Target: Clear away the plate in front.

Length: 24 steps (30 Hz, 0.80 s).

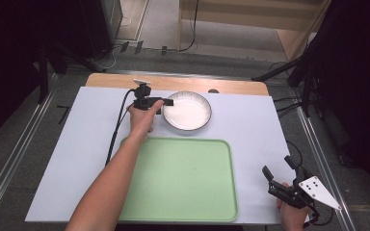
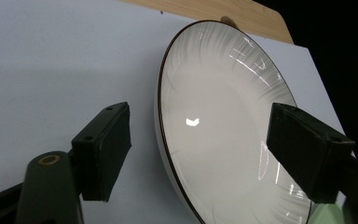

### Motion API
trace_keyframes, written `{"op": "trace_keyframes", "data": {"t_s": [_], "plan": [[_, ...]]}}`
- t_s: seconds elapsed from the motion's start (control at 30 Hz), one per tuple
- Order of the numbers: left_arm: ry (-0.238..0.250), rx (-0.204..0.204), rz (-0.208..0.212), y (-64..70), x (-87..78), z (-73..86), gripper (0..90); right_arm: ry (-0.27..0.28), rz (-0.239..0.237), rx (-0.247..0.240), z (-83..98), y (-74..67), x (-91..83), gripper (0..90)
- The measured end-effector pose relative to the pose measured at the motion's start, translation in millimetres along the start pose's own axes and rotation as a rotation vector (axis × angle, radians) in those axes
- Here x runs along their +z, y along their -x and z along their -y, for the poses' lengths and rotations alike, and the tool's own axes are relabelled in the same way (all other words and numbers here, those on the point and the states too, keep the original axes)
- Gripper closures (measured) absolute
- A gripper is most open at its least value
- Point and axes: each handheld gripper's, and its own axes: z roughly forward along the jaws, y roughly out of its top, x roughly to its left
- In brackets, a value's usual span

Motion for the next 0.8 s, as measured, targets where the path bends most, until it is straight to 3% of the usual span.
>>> {"op": "trace_keyframes", "data": {"t_s": [0.13, 0.5, 0.67, 0.8], "plan": [[-0.014, -0.022, 0.016, -3.0, 3.8, 1.0, 27.5, -0.001, 0.0, -0.001, 0.0, -0.1, 0.1, 14.4], [-0.073, -0.096, 0.007, -8.2, 13.3, 3.2, 42.1, -0.001, -0.001, 0.0, 0.0, -0.2, 0.1, 14.5], [-0.095, -0.12, 0.037, -9.2, 17.9, 4.5, 53.7, 0.0, -0.002, -0.002, 0.0, -0.2, 0.2, 14.5], [-0.106, -0.145, 0.037, -9.4, 20.1, 4.4, 56.7, -0.001, -0.002, -0.003, 0.0, 0.0, 0.3, 14.5]]}}
